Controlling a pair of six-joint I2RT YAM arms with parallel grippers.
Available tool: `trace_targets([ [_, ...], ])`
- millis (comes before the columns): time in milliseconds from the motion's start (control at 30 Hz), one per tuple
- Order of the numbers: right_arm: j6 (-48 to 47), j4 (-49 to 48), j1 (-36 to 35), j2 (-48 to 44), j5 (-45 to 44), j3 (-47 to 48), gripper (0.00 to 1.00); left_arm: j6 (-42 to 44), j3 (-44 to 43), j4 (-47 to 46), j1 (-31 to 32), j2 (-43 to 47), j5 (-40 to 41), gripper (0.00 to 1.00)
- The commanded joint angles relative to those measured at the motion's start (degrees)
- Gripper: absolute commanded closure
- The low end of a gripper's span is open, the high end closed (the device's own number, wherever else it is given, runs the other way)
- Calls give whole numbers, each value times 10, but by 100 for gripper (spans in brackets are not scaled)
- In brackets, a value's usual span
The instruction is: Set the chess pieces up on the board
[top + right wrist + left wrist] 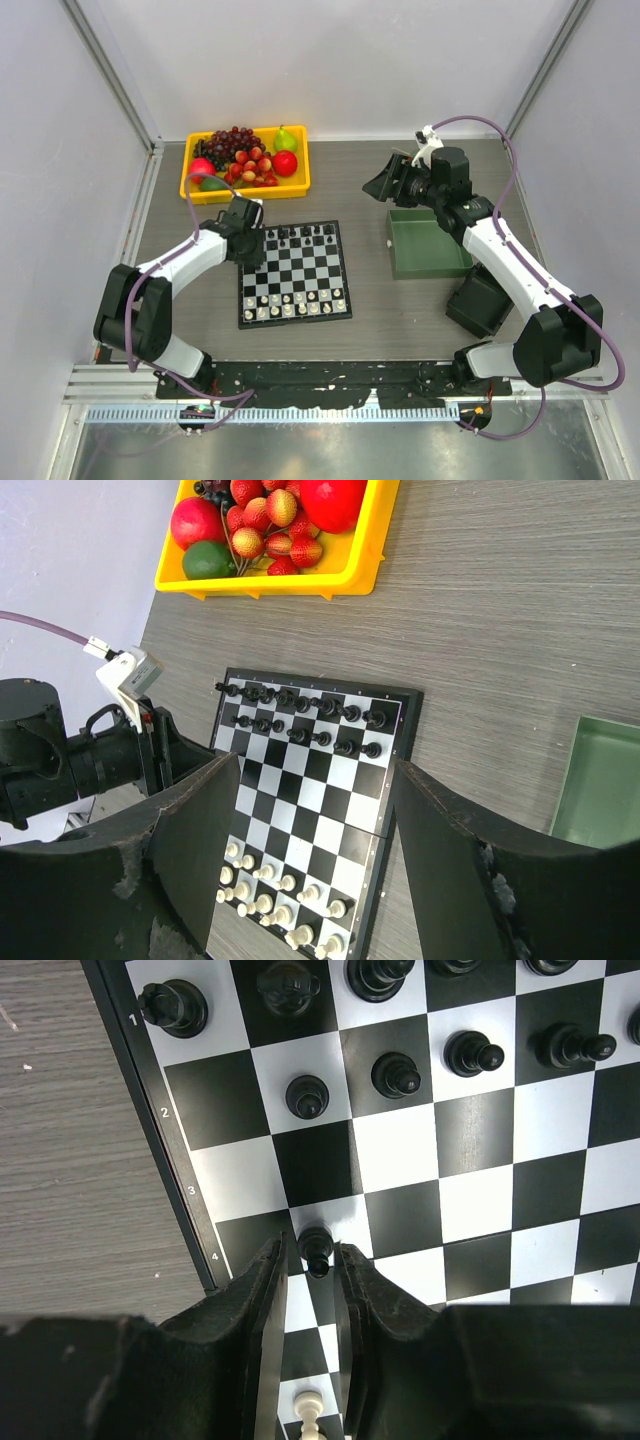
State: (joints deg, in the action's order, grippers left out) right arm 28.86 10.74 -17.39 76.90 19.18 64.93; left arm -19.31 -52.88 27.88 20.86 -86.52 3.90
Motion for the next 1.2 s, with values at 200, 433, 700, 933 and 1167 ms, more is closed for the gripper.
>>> trace_targets([
  [200,2,-22,3,2,7,2,31,2,-2,-5,-1,-3,-7,72],
  [433,1,-22,3,3,8,3,31,4,-6,-1,-1,-7,-11,72],
  [700,4,-22,4,3,9,3,31,5,-9,4,1,-7,-10,76],
  [933,3,-22,3,4,10,4,31,8,-13,9,0,-3,-7,90],
  [1167,3,-22,4,5,9,5,31,9,-20,17,0,4,16,96],
])
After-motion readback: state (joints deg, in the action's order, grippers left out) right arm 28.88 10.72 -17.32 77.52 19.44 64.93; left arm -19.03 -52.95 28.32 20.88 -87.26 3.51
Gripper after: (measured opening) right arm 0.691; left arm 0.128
